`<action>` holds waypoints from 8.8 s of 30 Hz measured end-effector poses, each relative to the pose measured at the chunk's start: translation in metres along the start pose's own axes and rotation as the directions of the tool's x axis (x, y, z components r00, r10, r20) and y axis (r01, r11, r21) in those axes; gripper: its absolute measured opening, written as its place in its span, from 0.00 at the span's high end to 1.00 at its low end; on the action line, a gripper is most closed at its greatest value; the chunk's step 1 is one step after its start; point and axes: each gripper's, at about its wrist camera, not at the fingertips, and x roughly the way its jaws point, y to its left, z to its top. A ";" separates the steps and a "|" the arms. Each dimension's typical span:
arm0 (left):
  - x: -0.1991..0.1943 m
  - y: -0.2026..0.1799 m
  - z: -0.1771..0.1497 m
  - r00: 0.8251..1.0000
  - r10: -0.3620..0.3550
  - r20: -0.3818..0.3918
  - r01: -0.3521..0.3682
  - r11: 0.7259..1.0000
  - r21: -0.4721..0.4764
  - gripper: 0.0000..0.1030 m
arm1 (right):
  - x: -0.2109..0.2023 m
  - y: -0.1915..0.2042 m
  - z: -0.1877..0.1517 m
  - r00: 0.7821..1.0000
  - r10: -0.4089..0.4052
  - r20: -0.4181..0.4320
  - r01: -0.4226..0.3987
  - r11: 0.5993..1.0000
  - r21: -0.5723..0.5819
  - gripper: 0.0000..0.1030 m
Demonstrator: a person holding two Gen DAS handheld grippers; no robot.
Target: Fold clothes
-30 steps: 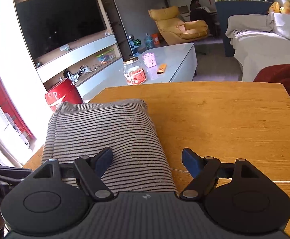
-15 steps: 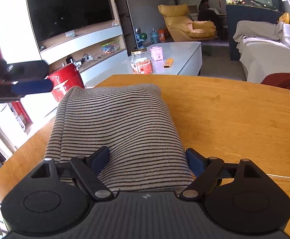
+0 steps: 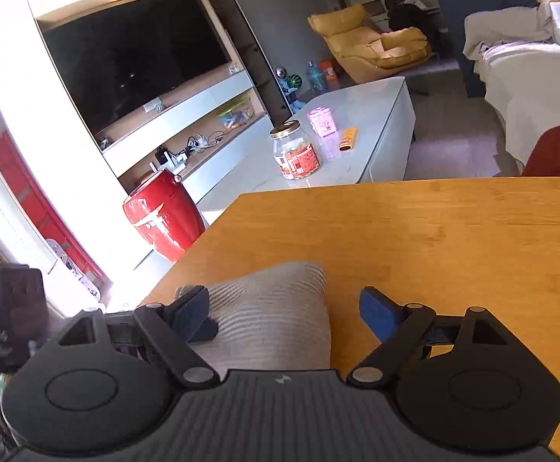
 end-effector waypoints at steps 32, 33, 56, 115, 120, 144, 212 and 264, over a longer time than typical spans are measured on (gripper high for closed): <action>0.006 0.018 0.003 0.999 -0.053 -0.006 0.053 0.998 -0.021 0.44 | 0.014 0.008 -0.064 0.985 0.078 -0.155 -0.066 0.995 0.078 0.19; 0.006 0.019 0.003 0.999 -0.048 -0.005 0.048 0.999 -0.023 0.43 | 0.011 0.012 -0.068 0.987 0.071 -0.145 -0.062 0.996 0.066 0.23; -0.048 0.009 -0.006 1.000 0.011 0.029 -0.008 0.996 -0.088 0.36 | 0.001 0.068 -0.080 0.979 -0.187 -0.084 0.161 0.956 -0.247 0.21; -0.041 0.005 -0.046 0.998 -0.007 -0.056 0.004 0.999 -0.044 0.38 | 0.026 0.017 -0.034 0.994 -0.054 -0.099 0.054 0.999 -0.001 0.26; -0.044 0.007 -0.045 0.998 -0.010 -0.059 0.005 0.997 -0.075 0.36 | 0.002 0.015 -0.052 0.992 0.000 -0.123 0.000 1.000 0.003 0.11; -0.084 -0.022 -0.042 0.996 0.054 -0.071 -0.052 0.998 0.022 0.11 | -0.034 0.055 -0.100 0.989 -0.084 -0.124 0.055 0.974 -0.222 0.37; 0.027 0.122 0.082 0.993 0.066 0.101 -0.067 0.998 -0.002 0.31 | 0.199 0.030 0.069 0.968 0.196 -0.157 -0.197 0.980 0.008 0.46; -0.030 -0.004 -0.060 0.829 0.557 0.048 -0.548 0.826 -0.131 0.00 | 0.034 0.030 -0.062 0.984 -0.181 -0.003 0.176 0.960 -0.217 0.00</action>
